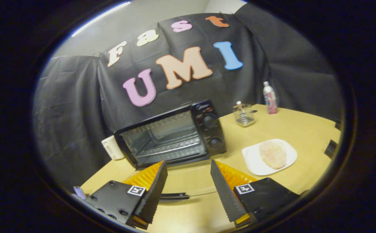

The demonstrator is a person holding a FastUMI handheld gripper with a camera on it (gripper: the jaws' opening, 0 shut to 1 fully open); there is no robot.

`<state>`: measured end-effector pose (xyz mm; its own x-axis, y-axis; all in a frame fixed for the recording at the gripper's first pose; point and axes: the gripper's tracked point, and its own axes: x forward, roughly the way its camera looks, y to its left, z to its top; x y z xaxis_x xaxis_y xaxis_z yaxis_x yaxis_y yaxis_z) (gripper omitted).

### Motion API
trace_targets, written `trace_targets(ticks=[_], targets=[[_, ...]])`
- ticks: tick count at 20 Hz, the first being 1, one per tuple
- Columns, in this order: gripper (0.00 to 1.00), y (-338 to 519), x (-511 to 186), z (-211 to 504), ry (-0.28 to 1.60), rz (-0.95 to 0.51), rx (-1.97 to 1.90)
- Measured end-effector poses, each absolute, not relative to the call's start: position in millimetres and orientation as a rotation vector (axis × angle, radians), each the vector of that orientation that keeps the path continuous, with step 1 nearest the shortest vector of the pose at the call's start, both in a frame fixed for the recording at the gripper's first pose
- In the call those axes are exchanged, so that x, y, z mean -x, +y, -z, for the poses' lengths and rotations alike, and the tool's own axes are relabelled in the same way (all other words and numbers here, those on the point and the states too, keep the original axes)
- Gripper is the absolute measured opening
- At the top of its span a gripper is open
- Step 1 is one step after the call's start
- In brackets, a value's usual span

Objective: Open the toaster oven, put the food inside, and close the toaster oven door.

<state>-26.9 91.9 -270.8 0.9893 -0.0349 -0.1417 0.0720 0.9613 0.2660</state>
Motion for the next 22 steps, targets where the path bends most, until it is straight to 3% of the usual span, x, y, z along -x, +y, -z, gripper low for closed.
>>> trace_targets(ticks=[6,13,22], targets=[[0.88,-9.0,21.1,257.6,0.141,0.240,-0.228],[0.96,-42.9,-4.8,292.0,0.279,0.218,-0.192],[0.97,-54.3,-40.5,336.9,0.429,0.233,-0.070]])
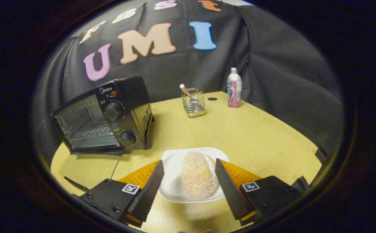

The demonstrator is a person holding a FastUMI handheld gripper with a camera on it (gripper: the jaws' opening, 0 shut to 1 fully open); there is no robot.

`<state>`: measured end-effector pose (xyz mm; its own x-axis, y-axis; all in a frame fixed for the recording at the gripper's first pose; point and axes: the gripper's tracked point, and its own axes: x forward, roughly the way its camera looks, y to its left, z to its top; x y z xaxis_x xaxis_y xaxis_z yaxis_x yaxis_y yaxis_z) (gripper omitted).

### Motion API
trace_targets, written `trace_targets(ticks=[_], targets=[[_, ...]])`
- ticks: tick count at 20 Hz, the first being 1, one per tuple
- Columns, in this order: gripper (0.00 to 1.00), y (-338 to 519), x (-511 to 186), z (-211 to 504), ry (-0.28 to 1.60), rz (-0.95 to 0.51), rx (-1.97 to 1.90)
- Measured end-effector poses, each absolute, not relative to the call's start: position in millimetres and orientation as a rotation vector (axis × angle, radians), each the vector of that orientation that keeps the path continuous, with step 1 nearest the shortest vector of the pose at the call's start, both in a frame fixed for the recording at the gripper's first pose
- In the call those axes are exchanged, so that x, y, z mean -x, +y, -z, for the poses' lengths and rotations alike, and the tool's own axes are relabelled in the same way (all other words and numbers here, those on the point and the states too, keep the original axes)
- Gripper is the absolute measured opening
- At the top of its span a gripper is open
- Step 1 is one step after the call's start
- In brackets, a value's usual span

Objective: Open the toaster oven, put the food inside, and close the toaster oven door.

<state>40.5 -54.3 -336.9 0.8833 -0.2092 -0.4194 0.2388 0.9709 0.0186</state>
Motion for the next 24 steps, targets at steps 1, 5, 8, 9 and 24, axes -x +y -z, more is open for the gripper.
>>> trace_targets(ticks=[1,5,8,9,24], targets=[[0.98,-56.0,-41.4,339.7,0.437,0.241,-0.059],[0.99,-68.9,-39.4,353.1,0.484,0.290,0.027],[0.99,-72.3,-38.8,368.3,0.531,0.289,0.066],[0.99,-71.1,-42.3,365.2,0.510,0.281,0.057],[0.62,-32.9,-23.7,355.3,0.480,0.234,-0.074]])
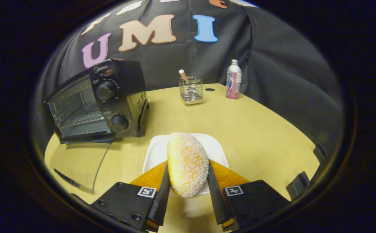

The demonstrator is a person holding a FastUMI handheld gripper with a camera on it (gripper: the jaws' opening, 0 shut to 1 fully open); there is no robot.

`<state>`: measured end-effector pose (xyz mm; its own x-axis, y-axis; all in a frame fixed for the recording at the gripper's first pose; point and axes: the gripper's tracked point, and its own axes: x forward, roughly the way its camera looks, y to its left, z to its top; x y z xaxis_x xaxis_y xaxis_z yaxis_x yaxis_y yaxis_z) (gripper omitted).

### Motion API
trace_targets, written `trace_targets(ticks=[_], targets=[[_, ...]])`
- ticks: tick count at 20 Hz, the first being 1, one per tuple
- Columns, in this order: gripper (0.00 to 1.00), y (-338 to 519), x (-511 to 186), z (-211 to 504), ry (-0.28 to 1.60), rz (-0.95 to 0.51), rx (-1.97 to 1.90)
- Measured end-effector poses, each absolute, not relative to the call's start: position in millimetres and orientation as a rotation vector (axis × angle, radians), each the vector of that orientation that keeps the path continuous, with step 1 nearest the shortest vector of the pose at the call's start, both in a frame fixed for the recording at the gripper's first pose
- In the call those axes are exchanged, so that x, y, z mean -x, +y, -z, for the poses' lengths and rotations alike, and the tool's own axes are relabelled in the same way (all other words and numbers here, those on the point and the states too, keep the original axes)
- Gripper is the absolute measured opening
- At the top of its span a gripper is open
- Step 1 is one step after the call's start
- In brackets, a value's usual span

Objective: Open the toaster oven, put the food inside, and close the toaster oven door.

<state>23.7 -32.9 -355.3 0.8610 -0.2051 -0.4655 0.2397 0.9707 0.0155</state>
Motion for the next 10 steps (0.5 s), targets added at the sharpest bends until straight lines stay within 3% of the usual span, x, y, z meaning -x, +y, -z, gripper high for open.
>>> trace_targets(ticks=[10], targets=[[0.61,74.4,0.3,307.4,0.404,0.013,-0.130]])
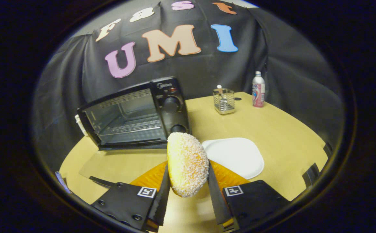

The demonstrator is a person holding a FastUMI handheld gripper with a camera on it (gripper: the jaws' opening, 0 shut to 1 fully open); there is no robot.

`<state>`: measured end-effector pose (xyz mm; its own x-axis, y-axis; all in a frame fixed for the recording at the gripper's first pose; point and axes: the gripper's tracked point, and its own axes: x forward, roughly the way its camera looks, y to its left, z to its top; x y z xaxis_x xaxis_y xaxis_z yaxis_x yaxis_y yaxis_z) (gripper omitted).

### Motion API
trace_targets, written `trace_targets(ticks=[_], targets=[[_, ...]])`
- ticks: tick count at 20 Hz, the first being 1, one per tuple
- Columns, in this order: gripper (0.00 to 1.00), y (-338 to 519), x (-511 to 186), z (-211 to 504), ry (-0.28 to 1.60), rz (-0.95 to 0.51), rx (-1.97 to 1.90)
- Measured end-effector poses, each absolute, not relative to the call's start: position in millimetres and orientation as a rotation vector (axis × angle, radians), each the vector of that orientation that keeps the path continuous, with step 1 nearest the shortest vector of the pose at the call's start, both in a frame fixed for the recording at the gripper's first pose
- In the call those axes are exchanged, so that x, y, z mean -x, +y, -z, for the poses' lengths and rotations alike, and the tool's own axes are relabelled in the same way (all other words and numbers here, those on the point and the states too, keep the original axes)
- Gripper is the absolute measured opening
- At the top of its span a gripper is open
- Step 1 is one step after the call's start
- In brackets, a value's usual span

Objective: Open the toaster oven, put the food inside, and close the toaster oven door.

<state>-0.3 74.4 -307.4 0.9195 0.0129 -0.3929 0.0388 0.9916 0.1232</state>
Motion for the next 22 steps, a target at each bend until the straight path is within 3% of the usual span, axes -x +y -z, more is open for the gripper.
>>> trace_targets(ticks=[11,18,22], targets=[[0.61,198.8,-14.0,282.1,0.360,-0.184,-0.197],[0.61,246.2,-65.1,269.6,0.373,-0.206,-0.304],[0.61,247.4,-107.8,271.1,0.383,-0.140,-0.368]])
